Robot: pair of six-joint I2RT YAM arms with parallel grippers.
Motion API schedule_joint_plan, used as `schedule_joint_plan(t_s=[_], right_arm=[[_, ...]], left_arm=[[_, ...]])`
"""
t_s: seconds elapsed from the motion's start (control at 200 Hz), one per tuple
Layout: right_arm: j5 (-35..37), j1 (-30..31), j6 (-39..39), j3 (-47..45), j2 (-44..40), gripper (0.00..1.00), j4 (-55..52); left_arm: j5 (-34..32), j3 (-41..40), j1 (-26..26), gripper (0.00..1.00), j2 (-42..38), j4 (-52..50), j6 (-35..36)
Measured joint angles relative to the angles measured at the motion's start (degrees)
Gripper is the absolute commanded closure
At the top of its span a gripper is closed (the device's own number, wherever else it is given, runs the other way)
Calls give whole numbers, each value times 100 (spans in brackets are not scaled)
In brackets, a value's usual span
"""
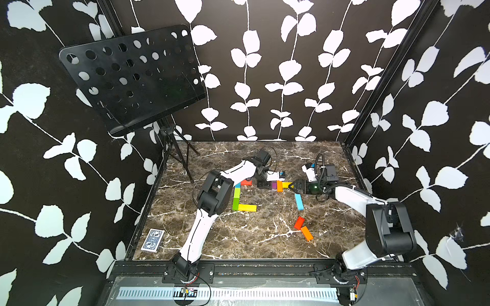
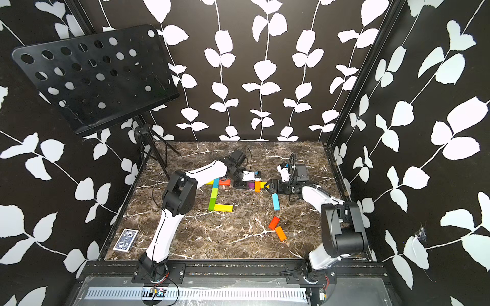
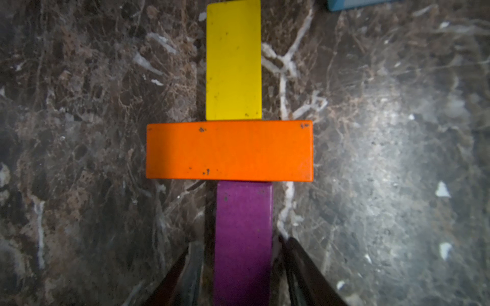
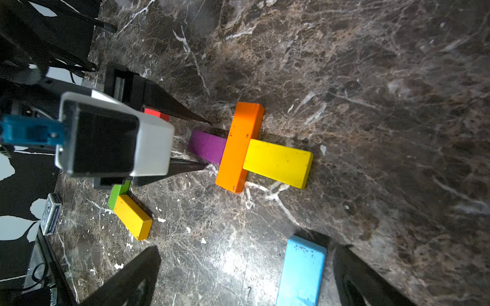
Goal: Assemble the letter t with building blocks
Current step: Assemble the building block at the center of the board.
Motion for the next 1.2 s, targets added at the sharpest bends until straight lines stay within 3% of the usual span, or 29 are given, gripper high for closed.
schedule_joint_plan(t_s=[0.4,0.68,0.795,1.035,1.2], right_arm=[[-15,0,2,0,11,1,2],[-15,0,0,0,9,1,-2],[-15,0,2,0,9,1,-2],[-15,0,-4,0,9,1,-68],[-17,0,-7,7,50,1,-103]], left_arm=[[9,-369,-2,34,-179,474,-208],[37,-1755,0,38,-1543,1290,-1209],[-31,-2074,-2,51,-2041,1668,-1978],[-636,-2037,-2,86,-2037,1668,-4054],[-1121,-2035,-2,91,-2037,1355,-5097]])
